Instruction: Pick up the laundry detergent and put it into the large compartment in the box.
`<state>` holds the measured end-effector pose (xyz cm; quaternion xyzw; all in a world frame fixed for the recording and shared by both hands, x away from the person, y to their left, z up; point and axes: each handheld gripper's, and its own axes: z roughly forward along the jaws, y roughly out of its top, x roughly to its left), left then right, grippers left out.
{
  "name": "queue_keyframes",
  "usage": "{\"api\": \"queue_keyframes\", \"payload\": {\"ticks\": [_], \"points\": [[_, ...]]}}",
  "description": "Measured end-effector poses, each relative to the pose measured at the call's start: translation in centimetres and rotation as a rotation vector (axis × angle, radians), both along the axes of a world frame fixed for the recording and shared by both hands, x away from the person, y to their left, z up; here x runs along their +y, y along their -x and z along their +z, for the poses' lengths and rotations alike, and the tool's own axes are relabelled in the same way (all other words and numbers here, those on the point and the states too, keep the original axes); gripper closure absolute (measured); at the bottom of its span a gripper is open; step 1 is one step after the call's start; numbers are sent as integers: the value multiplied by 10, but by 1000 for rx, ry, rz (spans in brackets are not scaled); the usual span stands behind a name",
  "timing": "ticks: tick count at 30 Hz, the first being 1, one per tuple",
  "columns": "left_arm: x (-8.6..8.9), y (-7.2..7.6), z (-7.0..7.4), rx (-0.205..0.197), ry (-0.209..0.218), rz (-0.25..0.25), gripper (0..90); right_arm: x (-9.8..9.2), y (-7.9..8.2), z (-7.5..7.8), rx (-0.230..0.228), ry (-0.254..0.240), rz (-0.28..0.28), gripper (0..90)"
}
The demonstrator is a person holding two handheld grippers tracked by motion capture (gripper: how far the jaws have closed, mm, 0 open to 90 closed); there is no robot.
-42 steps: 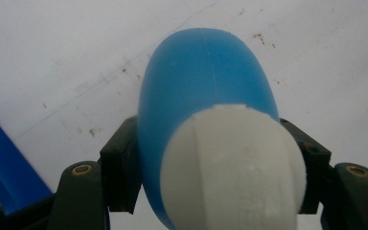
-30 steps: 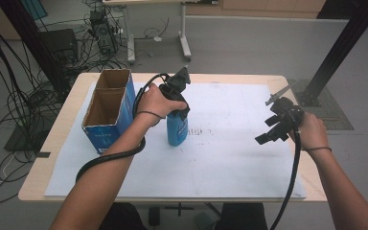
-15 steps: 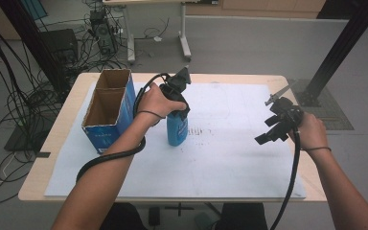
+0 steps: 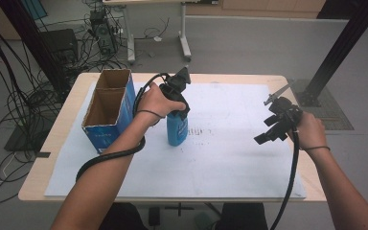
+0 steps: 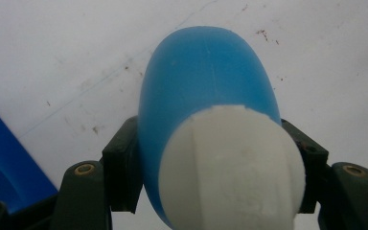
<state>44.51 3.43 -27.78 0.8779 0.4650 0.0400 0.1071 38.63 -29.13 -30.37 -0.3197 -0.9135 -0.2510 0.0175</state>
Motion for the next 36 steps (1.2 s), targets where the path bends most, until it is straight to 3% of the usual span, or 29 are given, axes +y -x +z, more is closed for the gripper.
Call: {"api": "queue_keyframes", "payload": {"ticks": [36], "points": [[1, 0, 0, -2, 10, 5, 373, 2, -2, 1, -5, 11, 8, 29]]}}
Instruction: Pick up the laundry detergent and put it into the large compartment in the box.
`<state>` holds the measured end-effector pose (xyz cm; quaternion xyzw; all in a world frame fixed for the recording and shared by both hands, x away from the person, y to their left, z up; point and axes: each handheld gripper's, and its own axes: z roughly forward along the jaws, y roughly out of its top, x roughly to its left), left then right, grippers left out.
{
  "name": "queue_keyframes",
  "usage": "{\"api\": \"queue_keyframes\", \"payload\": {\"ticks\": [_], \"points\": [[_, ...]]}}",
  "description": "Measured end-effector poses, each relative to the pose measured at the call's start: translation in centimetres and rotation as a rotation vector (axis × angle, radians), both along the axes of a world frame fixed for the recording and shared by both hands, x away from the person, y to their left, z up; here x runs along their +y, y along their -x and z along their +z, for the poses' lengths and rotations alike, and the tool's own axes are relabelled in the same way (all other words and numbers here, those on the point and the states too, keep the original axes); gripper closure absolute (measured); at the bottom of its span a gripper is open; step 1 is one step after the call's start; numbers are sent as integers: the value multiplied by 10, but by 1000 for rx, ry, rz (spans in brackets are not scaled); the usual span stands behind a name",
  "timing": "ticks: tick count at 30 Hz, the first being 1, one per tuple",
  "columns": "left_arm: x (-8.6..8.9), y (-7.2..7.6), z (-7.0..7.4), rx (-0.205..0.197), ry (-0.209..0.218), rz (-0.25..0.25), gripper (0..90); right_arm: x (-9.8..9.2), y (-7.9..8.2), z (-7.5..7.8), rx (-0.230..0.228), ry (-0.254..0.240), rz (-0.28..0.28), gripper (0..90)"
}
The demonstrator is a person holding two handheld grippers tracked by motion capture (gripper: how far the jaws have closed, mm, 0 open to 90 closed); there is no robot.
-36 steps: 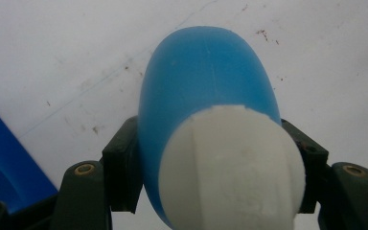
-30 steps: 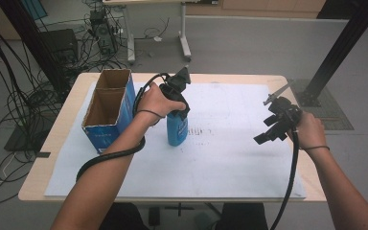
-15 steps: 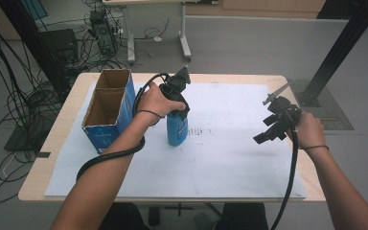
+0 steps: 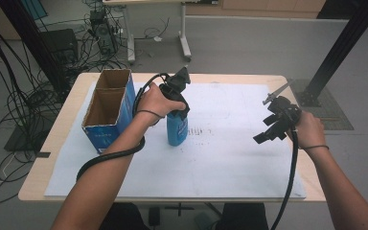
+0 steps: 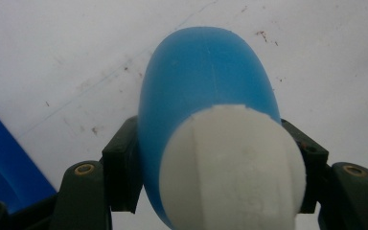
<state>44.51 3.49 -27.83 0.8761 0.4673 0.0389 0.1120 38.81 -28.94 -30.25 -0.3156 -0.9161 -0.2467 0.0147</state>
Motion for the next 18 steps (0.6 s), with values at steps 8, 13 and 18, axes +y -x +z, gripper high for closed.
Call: {"api": "queue_keyframes", "payload": {"ticks": [8, 13, 18], "points": [[0, 0, 0, 2, 0, -1, 373, -1, 0, 0, -1, -3, -3, 29], [0, 0, 0, 1, 3, 0, 373, -1, 0, 0, 0, -2, -3, 30], [0, 0, 0, 1, 4, 0, 373, 0, 0, 1, 0, -3, -4, 29]]}}
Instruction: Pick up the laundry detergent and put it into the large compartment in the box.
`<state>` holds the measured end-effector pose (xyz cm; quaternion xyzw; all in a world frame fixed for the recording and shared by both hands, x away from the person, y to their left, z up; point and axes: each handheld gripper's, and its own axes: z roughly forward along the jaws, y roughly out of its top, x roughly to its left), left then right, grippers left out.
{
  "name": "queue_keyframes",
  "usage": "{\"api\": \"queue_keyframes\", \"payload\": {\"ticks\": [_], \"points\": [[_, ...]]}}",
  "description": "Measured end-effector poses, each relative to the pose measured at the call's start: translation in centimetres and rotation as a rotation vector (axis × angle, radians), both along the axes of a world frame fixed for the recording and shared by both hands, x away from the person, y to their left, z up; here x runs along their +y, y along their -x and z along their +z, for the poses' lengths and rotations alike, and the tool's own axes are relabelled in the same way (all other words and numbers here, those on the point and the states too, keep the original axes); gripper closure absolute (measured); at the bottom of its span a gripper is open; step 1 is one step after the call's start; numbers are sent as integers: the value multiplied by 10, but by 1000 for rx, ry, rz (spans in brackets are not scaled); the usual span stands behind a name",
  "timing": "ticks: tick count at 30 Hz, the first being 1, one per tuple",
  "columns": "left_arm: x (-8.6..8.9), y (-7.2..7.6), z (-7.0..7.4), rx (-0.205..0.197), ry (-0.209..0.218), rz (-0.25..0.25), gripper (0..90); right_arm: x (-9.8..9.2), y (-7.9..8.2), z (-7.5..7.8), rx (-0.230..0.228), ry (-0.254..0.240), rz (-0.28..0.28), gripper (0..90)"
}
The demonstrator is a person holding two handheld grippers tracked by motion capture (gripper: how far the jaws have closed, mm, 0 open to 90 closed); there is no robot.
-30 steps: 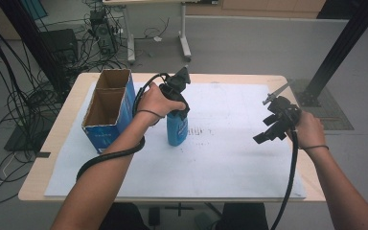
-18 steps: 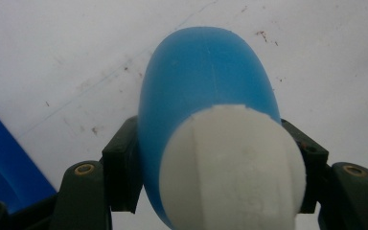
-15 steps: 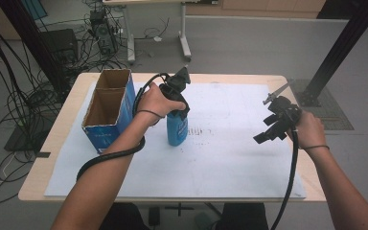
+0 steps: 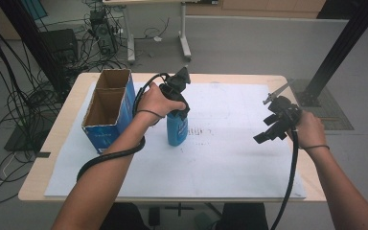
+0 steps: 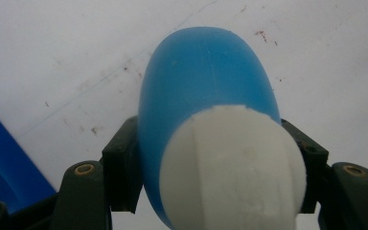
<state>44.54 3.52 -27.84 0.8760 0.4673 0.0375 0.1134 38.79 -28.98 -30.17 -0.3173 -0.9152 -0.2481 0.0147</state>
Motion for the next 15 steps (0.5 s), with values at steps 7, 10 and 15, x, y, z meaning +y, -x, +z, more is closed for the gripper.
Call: {"api": "queue_keyframes", "payload": {"ticks": [7, 10, 15], "points": [[0, 0, 0, 0, 0, -1, 374, 0, 0, 0, -1, 5, -1, 29], [0, 0, 0, 1, -1, -2, 374, 0, 0, 1, 0, -1, -6, 29], [0, 0, 0, 0, 0, -1, 374, 0, 0, 0, 0, 1, -3, 29]]}}
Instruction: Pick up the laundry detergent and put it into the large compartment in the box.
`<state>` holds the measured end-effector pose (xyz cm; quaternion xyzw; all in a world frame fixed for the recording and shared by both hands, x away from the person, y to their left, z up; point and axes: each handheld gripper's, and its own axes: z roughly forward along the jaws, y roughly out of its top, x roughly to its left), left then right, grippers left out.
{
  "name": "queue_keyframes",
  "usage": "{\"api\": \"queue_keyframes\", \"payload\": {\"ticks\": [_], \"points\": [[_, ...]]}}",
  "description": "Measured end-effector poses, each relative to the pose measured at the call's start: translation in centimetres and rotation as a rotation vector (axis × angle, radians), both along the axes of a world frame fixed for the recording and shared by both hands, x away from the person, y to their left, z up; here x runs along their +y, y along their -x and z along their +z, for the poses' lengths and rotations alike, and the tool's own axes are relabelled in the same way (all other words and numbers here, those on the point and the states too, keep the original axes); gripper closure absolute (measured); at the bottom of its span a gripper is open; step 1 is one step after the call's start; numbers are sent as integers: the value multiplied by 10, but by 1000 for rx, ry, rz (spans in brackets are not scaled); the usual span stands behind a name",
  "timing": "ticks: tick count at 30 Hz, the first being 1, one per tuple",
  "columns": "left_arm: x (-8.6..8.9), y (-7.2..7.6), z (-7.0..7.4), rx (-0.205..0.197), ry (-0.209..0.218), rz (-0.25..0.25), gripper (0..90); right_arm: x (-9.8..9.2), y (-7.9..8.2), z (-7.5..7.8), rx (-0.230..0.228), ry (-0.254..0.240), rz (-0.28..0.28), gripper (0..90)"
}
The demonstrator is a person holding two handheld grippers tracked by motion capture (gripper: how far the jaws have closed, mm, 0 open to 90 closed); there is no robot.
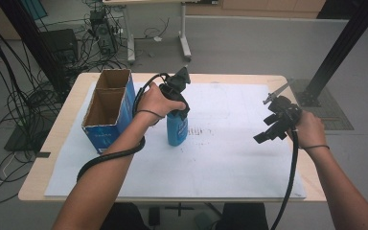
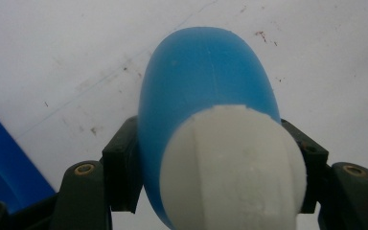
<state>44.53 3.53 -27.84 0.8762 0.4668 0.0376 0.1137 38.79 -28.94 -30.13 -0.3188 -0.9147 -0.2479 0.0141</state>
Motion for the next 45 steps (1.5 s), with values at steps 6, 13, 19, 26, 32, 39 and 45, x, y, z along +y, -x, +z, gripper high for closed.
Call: {"api": "queue_keyframes", "payload": {"ticks": [6, 13, 19, 26, 32, 39, 45], "points": [[0, 0, 0, -1, -6, -4, 375, 1, 0, 0, 1, 4, 1, 29], [-1, 1, 0, -8, -7, -4, 377, 0, 0, 0, -1, 4, 3, 29], [0, 2, 1, -11, -1, -11, 379, 1, 0, 0, -1, 6, 5, 29], [-3, 5, 9, -16, -1, -30, 380, 1, 0, 0, -1, 8, 2, 29], [-2, 7, 21, -11, -1, -42, 380, 3, 1, 1, -1, 8, 2, 29], [-1, 11, 36, -17, 16, -43, 380, 5, 3, 4, -7, 8, 4, 29], [-3, 15, 58, -23, 28, -48, 379, 8, 5, 7, -17, 4, 8, 29]]}}
